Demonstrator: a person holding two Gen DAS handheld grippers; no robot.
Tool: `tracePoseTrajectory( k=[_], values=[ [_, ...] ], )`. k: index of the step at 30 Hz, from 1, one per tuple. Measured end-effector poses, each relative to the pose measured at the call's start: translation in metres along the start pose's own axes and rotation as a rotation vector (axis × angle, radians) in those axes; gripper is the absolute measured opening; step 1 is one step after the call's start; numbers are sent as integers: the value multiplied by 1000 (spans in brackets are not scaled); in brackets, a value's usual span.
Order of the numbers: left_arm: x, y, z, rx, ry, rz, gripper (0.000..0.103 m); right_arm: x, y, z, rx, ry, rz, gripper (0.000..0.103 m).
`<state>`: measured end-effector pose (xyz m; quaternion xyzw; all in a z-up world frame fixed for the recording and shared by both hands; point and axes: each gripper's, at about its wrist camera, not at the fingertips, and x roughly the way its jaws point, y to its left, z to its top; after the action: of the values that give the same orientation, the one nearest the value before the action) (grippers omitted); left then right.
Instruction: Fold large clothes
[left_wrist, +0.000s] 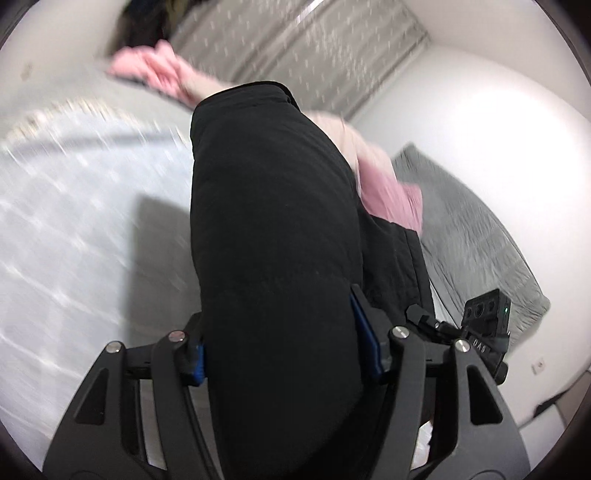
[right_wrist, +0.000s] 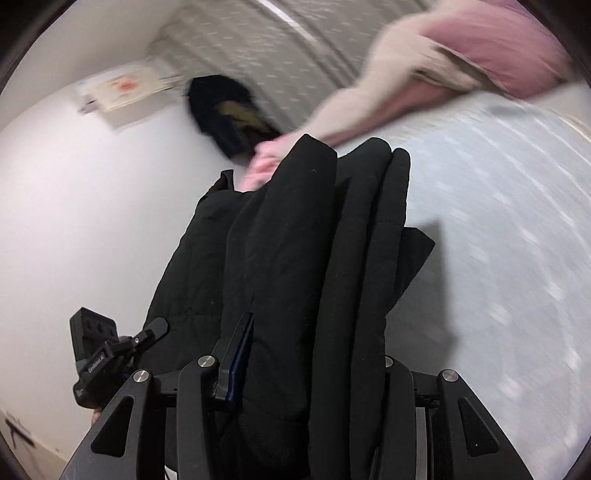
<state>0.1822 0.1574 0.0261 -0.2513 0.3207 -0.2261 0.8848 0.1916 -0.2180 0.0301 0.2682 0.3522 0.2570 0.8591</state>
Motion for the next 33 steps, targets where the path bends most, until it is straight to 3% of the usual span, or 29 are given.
tracePoseTrajectory(
  k=[3, 4, 6, 7, 8, 9, 11, 15, 18, 21, 26, 30, 33],
  values=[
    [-8, 50, 15, -24, -33, 87, 77, 52, 20, 17, -34, 36, 18, 46],
    [-4, 66, 17, -22, -29, 175, 83, 72, 19, 20, -33, 60, -6, 50],
    [5, 92, 17, -2, -35, 447, 85, 118, 8, 16, -4, 146, -87, 56],
    [7, 102, 17, -6, -22, 533, 85, 131, 4, 14, 10, 182, -121, 57],
    [6, 115, 16, -31, 4, 558, 85, 150, -1, 7, 17, 235, -230, 61],
    [3, 119, 18, -54, 12, 540, 85, 153, 1, 1, -3, 227, -289, 63],
    [-7, 116, 21, -71, -3, 474, 85, 143, 8, -3, -48, 179, -298, 63],
    [-19, 75, 17, 75, -22, 353, 85, 112, 25, -7, -104, 116, -311, 63],
    [-7, 54, 2, 144, 42, 316, 85, 88, 36, -18, -131, 72, -272, 63],
    [10, 52, -19, 171, 143, 350, 85, 79, 29, -20, -142, 96, -265, 63],
    [34, 28, -54, 366, 87, 542, 91, 54, 10, -38, -106, 119, -253, 63],
    [42, 25, -54, 346, 40, 592, 96, 38, 16, -41, -47, 114, -249, 63],
    [34, 17, -43, 298, 64, 618, 96, 24, 28, -45, -75, 126, -292, 63]
  ],
)
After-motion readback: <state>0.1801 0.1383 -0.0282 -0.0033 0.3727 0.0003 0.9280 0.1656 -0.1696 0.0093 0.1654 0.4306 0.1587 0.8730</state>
